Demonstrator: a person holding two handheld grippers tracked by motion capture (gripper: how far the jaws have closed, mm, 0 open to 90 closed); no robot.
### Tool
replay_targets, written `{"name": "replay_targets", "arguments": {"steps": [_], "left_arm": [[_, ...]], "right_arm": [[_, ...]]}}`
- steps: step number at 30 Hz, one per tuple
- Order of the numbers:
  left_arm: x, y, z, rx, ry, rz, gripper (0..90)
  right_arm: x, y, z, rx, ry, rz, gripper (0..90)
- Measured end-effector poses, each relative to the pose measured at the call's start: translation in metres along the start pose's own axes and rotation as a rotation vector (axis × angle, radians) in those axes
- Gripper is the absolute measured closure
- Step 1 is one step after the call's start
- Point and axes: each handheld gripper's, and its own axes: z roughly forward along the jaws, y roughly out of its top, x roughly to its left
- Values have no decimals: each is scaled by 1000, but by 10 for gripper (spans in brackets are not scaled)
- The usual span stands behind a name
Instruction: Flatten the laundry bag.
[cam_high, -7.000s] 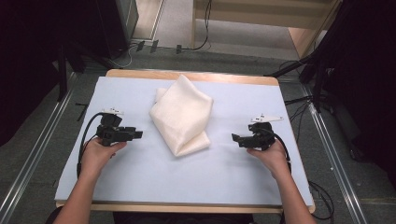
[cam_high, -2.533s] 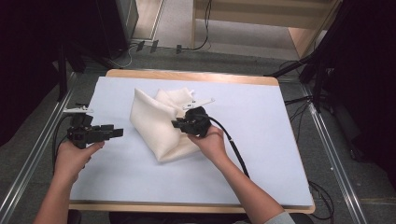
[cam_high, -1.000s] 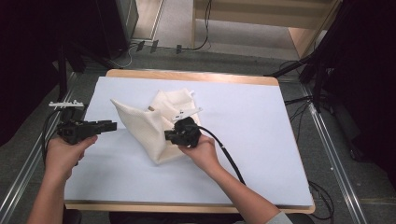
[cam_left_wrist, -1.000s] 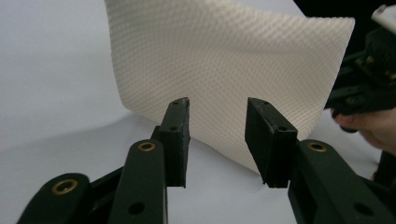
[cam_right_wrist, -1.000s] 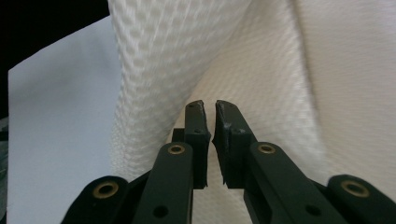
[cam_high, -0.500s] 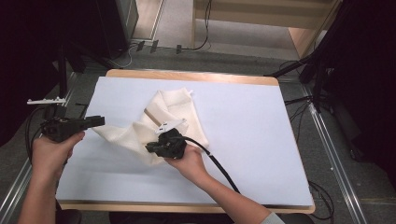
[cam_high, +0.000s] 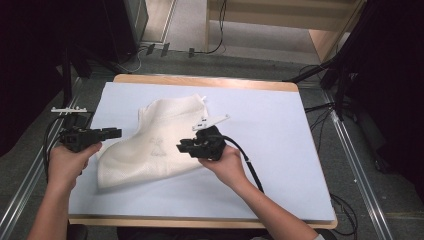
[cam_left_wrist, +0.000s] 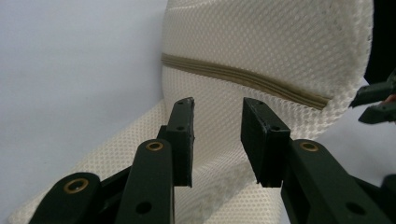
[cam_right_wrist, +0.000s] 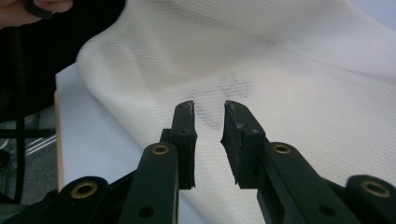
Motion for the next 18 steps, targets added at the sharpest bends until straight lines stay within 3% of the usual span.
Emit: {"name": "replay_targets", "arguments": {"steps": [3, 6, 8, 12, 18], "left_arm": [[2, 0, 6, 11, -9, -9, 658], [-2, 0, 15, 21, -33, -2, 670], [-12, -1, 23, 44, -47, 34, 695], [-20, -6, 43, 83, -85, 42, 737], [-31, -18, 71, 174, -76, 78, 738]], "right_arm": [[-14, -5, -6, 0, -26, 38, 739], [-21, -6, -7, -1, -56, 39, 726], [-24, -7, -7, 2, -71, 41, 718], [-30, -8, -6, 3, -91, 49, 705], [-36, -8, -6, -11, -109, 55, 667]]}}
